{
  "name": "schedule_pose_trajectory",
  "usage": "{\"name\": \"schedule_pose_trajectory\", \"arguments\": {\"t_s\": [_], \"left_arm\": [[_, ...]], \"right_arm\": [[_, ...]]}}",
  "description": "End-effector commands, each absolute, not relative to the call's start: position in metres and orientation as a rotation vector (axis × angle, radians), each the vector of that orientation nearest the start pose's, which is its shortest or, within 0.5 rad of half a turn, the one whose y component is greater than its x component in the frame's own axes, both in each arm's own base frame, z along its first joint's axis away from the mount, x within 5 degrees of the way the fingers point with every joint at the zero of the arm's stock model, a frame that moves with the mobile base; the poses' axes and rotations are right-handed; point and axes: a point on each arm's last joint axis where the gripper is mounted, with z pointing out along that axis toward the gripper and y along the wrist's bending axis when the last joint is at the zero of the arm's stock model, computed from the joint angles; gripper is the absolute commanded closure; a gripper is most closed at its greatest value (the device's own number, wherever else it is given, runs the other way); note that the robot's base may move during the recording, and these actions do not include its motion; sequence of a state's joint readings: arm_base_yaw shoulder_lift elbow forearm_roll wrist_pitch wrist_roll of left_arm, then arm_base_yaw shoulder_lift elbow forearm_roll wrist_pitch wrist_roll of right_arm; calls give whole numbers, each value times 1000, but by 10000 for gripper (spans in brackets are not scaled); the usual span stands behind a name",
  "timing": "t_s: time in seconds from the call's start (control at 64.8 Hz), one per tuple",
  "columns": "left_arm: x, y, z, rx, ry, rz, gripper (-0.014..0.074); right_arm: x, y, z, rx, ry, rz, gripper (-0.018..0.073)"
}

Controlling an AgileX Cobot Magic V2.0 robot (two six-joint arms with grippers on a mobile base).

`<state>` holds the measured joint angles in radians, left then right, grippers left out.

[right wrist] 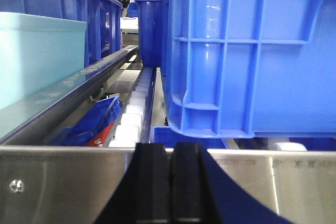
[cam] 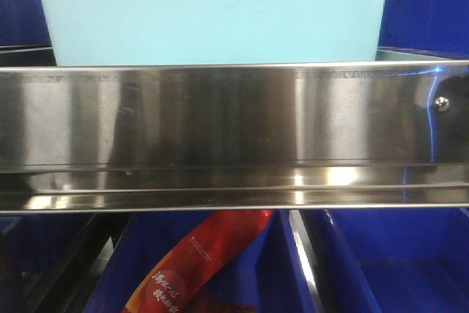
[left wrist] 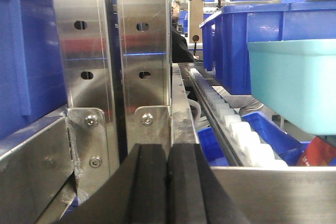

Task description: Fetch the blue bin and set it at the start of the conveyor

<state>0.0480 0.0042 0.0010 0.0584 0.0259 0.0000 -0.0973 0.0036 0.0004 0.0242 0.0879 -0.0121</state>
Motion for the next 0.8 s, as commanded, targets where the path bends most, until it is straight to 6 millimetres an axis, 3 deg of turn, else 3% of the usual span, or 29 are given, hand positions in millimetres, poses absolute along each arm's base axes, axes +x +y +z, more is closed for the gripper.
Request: {"name": "schedule_pose_trajectory", "arguments": {"t_s": [0.0, 0.787], "left_arm": [[56, 2, 212, 15, 1493, 84, 707], [56, 2, 217, 6, 1437, 71, 707]], "right_arm": [[56, -6, 207, 85, 1549, -70, 725], [56, -6, 212, 83, 1490, -73, 725]]}}
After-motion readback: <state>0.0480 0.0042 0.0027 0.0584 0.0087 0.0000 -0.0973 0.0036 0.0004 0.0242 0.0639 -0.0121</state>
